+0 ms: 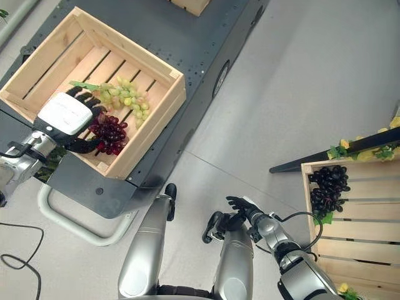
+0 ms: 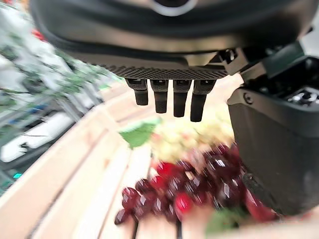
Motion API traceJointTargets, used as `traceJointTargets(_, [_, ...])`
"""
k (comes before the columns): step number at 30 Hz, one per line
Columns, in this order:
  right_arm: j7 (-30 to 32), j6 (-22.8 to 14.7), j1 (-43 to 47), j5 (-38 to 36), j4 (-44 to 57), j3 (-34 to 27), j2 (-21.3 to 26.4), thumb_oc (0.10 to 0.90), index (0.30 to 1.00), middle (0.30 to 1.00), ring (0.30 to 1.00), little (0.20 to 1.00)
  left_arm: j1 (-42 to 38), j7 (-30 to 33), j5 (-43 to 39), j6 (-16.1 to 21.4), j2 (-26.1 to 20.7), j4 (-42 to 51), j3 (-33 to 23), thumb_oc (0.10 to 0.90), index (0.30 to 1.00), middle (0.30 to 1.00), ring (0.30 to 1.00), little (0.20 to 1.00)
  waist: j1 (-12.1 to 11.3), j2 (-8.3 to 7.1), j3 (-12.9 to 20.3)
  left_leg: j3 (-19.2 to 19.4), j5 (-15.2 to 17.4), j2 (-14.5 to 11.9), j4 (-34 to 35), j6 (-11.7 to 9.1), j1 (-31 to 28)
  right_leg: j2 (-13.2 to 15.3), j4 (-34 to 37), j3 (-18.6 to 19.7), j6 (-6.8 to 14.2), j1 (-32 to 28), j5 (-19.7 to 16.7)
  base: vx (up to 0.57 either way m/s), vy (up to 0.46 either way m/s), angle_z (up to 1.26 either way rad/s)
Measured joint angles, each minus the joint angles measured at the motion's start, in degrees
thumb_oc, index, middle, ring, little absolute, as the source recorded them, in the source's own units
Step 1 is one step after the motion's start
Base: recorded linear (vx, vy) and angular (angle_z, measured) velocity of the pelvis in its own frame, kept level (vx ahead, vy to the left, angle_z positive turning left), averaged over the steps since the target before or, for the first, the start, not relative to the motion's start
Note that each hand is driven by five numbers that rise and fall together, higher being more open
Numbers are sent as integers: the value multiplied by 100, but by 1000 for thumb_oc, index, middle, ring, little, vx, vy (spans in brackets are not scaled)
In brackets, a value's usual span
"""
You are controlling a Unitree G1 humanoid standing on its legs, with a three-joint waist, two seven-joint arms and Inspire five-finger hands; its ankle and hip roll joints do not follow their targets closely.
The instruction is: Pick up the fruits from the basket on one side to the basket on the other side
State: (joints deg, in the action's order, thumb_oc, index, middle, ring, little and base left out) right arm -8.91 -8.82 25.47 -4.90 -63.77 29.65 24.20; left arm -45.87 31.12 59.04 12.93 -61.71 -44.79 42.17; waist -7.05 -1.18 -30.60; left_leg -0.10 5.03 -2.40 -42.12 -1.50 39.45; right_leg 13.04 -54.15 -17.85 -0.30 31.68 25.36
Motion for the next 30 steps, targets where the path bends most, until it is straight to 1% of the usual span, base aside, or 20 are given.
traceJointTargets(2, [-2, 0, 1, 0, 4, 0, 0, 800, 900, 900, 900, 900, -81, -184, 111, -1, -1, 20, 18, 800, 900, 900, 900, 900, -1, -17, 0, 4, 17, -9, -14, 6, 14, -3, 5, 1, 2, 8, -1, 0, 0, 0])
traceJointTargets(4, [-7, 0, 6, -1, 48, -1, 0, 800, 900, 900, 900, 900, -225, -531, 157, -7, -48, 14, 25, 800, 900, 900, 900, 900, 1, -64, 3, 0, 18, -28, -22, 4, 86, -21, 5, 0, 3, 80, -2, 0, 0, 0])
traceJointTargets(7, [-20, -1, 6, -4, 109, -1, -2, 800, 900, 900, 900, 900, -326, -832, 236, -10, -89, 36, 29, 800, 900, 900, 900, 900, 16, -117, 0, -33, 32, -49, -82, -7, 185, -68, 2, -13, 21, 144, -14, 0, 0, 0])
traceJointTargets(10, [-71, -12, 33, -10, 110, -1, -16, 800, 900, 900, 900, 900, -403, -910, 394, -10, -91, -18, 30, 800, 900, 900, 900, 900, 31, -163, 0, -74, 58, -58, -132, -15, 264, -78, 2, -53, 28, 179, -16, 5, 2, 3])
traceJointTargets(11, [-89, -15, 34, -10, 113, 0, -28, 800, 900, 900, 900, 900, -420, -912, 445, -10, -92, -27, 37, 800, 900, 900, 900, 900, 44, -204, 3, -82, 70, -56, -145, -11, 277, -76, 2, -60, 28, 179, -17, 3, 5, 4])
traceJointTargets(13, [-113, -25, 53, -12, 121, 2, -33, 800, 900, 900, 900, 900, -620, -924, 559, -5, -132, -23, 274, 800, 900, 900, 900, 900, 96, -238, 5, -135, 77, -53, -196, -9, 370, -74, 3, -129, 29, 203, -17, 1, 5, 9])
traceJointTargets(16, [-116, -28, 92, -21, 125, 13, -61, 800, 900, 900, 900, 900, -800, -931, 566, 23, -189, -37, 457, 800, 900, 900, 900, 900, 133, -304, 5, -143, 80, -54, -229, -3, 464, -75, -11, -139, 20, 283, -13, 2, 2, 2])
traceJointTargets(18, [-118, -29, 121, -27, 121, 13, -61, 800, 900, 900, 900, 900, -994, -983, 563, 147, -196, -36, 582, 800, 900, 900, 900, 900, 131, -314, 4, -149, 83, -52, -258, 5, 532, -76, -19, -141, 18, 328, -13, 0, 0, 0])
traceJointTargets(19, [-118, -29, 135, -30, 127, 20, -62, 800, 900, 900, 900, 900, -1102, -1036, 541, 279, -198, -33, 678, 800, 900, 900, 900, 900, 133, -319, 5, -149, 84, -43, -259, 8, 556, -81, -18, -142, 22, 349, -15, -10, 31, 1])
traceJointTargets(22, [-119, -30, 159, -63, 135, 26, -61, 800, 900, 900, 900, 900, -1284, -1115, 526, 512, -241, -12, 765, 800, 900, 900, 900, 900, 128, -335, 6, -153, 84, -44, -281, 10, 662, -80, -28, -137, 31, 452, -22, -5, 12, 0])
traceJointTargets(24, [-119, -33, 160, -99, 219, 27, -60, 800, 900, 900, 900, 900, -1544, -1151, 292, 760, -423, -21, 941, 800, 900, 900, 900, 900, 144, -363, 6, -160, 92, -44, -358, 22, 844, -78, -95, -143, 37, 620, -25, 0, 0, 0])
traceJointTargets(25, [-119, -33, 159, -142, 224, 28, -60, 800, 900, 900, 900, 900, -1590, -1163, 253, 819, -451, -28, 964, 800, 900, 900, 900, 900, 145, -363, 6, -160, 94, -44, -372, 24, 870, -78, -103, -142, 43, 641, -28, 0, 0, 0])
traceJointTargets(27, [-119, -44, 156, -250, 230, 37, -61, 800, 900, 900, 900, 900, -1815, -1294, -39, 1087, -541, -42, 1158, 800, 900, 900, 900, 900, 143, -365, 7, -169, 96, -43, -403, 27, 957, -77, -116, -155, 62, 712, -39, 0, 0, 0])
traceJointTargets(30, [-117, -49, 159, -259, 227, 37, -61, 800, 900, 900, 900, 900, -1973, -1569, -429, 1248, -571, -51, 1337, 800, 900, 900, 900, 900, 147, -366, 7, -168, 111, -38, -415, 49, 984, -71, -102, -156, 75, 729, -46, 0, 0, 0])
